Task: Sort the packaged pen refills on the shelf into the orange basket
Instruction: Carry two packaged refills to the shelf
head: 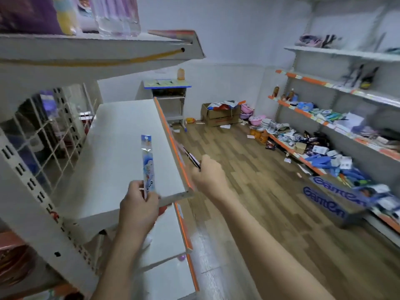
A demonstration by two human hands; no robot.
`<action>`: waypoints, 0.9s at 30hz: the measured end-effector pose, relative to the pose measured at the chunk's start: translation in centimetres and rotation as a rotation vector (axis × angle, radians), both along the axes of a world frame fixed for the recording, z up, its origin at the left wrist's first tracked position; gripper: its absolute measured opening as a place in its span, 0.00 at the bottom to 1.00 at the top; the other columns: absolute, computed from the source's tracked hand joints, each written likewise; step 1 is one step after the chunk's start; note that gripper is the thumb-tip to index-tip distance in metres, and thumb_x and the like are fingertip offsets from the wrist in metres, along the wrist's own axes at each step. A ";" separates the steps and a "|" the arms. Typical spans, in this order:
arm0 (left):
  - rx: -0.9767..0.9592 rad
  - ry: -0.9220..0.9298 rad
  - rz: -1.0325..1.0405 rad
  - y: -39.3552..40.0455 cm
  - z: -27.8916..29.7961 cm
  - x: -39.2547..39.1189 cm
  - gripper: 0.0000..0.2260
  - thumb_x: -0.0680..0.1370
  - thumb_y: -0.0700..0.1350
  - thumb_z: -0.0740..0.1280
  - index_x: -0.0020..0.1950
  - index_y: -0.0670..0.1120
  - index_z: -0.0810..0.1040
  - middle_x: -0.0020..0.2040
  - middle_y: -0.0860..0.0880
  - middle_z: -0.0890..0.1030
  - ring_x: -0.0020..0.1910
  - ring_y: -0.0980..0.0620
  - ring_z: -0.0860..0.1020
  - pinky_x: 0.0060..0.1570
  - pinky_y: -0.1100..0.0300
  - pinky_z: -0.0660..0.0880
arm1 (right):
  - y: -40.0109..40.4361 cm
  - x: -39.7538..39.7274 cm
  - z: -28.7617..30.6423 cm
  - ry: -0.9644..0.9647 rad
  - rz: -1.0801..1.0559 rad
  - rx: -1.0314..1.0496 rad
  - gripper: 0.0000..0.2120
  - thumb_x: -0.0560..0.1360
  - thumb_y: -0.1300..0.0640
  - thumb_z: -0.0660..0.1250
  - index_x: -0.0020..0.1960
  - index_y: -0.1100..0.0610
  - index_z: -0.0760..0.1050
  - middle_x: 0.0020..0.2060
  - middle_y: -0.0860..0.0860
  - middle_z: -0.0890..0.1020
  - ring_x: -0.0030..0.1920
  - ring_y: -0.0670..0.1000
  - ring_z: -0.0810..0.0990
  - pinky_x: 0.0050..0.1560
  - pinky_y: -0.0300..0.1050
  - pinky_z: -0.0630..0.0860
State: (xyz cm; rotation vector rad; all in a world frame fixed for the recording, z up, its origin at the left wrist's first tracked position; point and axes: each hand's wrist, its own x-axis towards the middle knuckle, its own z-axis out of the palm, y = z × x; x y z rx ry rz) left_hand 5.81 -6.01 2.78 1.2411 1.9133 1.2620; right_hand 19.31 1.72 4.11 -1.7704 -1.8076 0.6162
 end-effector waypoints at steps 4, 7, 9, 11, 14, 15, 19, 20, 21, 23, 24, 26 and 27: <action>0.020 -0.008 -0.168 0.2 -1.0 6.2 0.03 0.78 0.43 0.58 0.51 0.47 0.69 0.43 0.44 0.80 0.39 0.47 0.76 0.32 0.57 0.70 | -4.7 8.3 -1.2 0.187 -0.230 0.039 0.02 0.76 0.60 0.52 0.47 0.59 0.61 0.45 0.59 0.78 0.43 0.62 0.75 0.39 0.49 0.67; 0.002 -0.020 -0.305 0.1 -2.5 11.1 0.03 0.78 0.41 0.57 0.50 0.45 0.68 0.41 0.43 0.78 0.37 0.48 0.75 0.32 0.56 0.69 | -8.5 14.7 -3.0 0.240 -0.435 0.018 0.02 0.77 0.59 0.52 0.47 0.57 0.63 0.39 0.57 0.77 0.41 0.60 0.75 0.39 0.49 0.67; 0.000 -0.054 -0.370 0.5 -3.3 14.6 0.02 0.79 0.41 0.57 0.50 0.45 0.67 0.39 0.43 0.78 0.36 0.46 0.76 0.37 0.51 0.73 | -10.7 18.9 -3.9 0.253 -0.566 0.004 0.04 0.78 0.56 0.54 0.49 0.56 0.65 0.41 0.56 0.78 0.43 0.58 0.76 0.41 0.50 0.69; 0.005 -0.069 -0.435 1.2 -4.0 18.3 0.01 0.80 0.43 0.56 0.51 0.48 0.66 0.35 0.45 0.76 0.31 0.47 0.76 0.37 0.50 0.74 | -12.2 23.0 -5.1 0.253 -0.670 -0.002 0.08 0.80 0.53 0.54 0.51 0.56 0.67 0.42 0.56 0.80 0.45 0.59 0.77 0.45 0.51 0.72; 0.047 -0.028 -0.528 2.3 -4.8 24.6 0.03 0.81 0.45 0.56 0.50 0.53 0.67 0.29 0.47 0.72 0.26 0.46 0.72 0.33 0.52 0.72 | -13.1 29.3 -7.2 0.219 -0.752 -0.007 0.12 0.81 0.51 0.53 0.48 0.57 0.70 0.43 0.58 0.80 0.46 0.61 0.78 0.47 0.52 0.74; 0.054 -0.011 -0.553 2.7 -4.9 26.9 0.03 0.81 0.45 0.56 0.50 0.53 0.67 0.28 0.48 0.71 0.27 0.46 0.71 0.33 0.53 0.70 | -13.3 31.5 -7.7 0.203 -0.761 -0.006 0.13 0.81 0.51 0.53 0.44 0.57 0.70 0.40 0.57 0.80 0.44 0.60 0.78 0.45 0.52 0.74; 0.074 0.031 -0.649 3.9 -4.6 35.8 0.04 0.80 0.45 0.58 0.48 0.47 0.70 0.29 0.50 0.70 0.29 0.51 0.69 0.29 0.57 0.64 | -13.4 40.2 -8.0 0.128 -0.856 0.016 0.17 0.80 0.52 0.54 0.33 0.51 0.62 0.33 0.53 0.75 0.37 0.57 0.73 0.38 0.47 0.67; 0.079 0.045 -0.674 4.2 -4.4 37.9 0.06 0.80 0.45 0.58 0.44 0.47 0.70 0.28 0.50 0.69 0.29 0.52 0.68 0.30 0.58 0.63 | -13.3 42.2 -8.1 0.110 -0.886 0.020 0.18 0.80 0.51 0.54 0.32 0.51 0.61 0.33 0.53 0.75 0.37 0.57 0.73 0.37 0.47 0.66; 0.085 0.066 -0.702 4.6 -4.4 39.8 0.09 0.80 0.45 0.59 0.40 0.47 0.69 0.28 0.51 0.68 0.29 0.52 0.68 0.31 0.57 0.63 | -13.2 44.1 -8.1 0.102 -0.910 0.025 0.18 0.80 0.51 0.54 0.32 0.51 0.61 0.32 0.52 0.75 0.36 0.57 0.73 0.36 0.47 0.66; 0.075 0.091 -0.752 5.4 -4.7 43.3 0.11 0.80 0.44 0.58 0.37 0.45 0.67 0.28 0.51 0.68 0.29 0.50 0.67 0.32 0.55 0.63 | -12.9 47.6 -8.4 0.093 -0.951 0.020 0.17 0.80 0.51 0.55 0.32 0.52 0.63 0.31 0.52 0.75 0.36 0.59 0.75 0.35 0.48 0.67; 0.064 0.096 -0.772 6.0 -5.0 44.8 0.12 0.80 0.44 0.58 0.37 0.44 0.67 0.29 0.50 0.69 0.29 0.49 0.67 0.33 0.55 0.63 | -12.8 49.2 -8.5 0.083 -0.976 0.012 0.17 0.80 0.51 0.55 0.32 0.53 0.63 0.31 0.53 0.75 0.37 0.60 0.76 0.35 0.48 0.68; 0.034 0.092 -0.795 7.3 -5.8 47.3 0.12 0.80 0.43 0.57 0.38 0.41 0.68 0.31 0.44 0.72 0.29 0.48 0.67 0.33 0.54 0.65 | -12.4 51.9 -8.9 0.072 -1.014 0.006 0.18 0.80 0.52 0.56 0.32 0.53 0.62 0.32 0.55 0.75 0.39 0.61 0.77 0.38 0.50 0.70; 0.018 0.094 -0.799 8.1 -6.2 48.5 0.11 0.80 0.43 0.57 0.39 0.40 0.69 0.32 0.41 0.74 0.29 0.47 0.67 0.33 0.53 0.66 | -12.0 53.2 -9.1 0.070 -1.025 0.006 0.17 0.80 0.53 0.56 0.32 0.53 0.62 0.32 0.55 0.75 0.40 0.62 0.77 0.39 0.51 0.71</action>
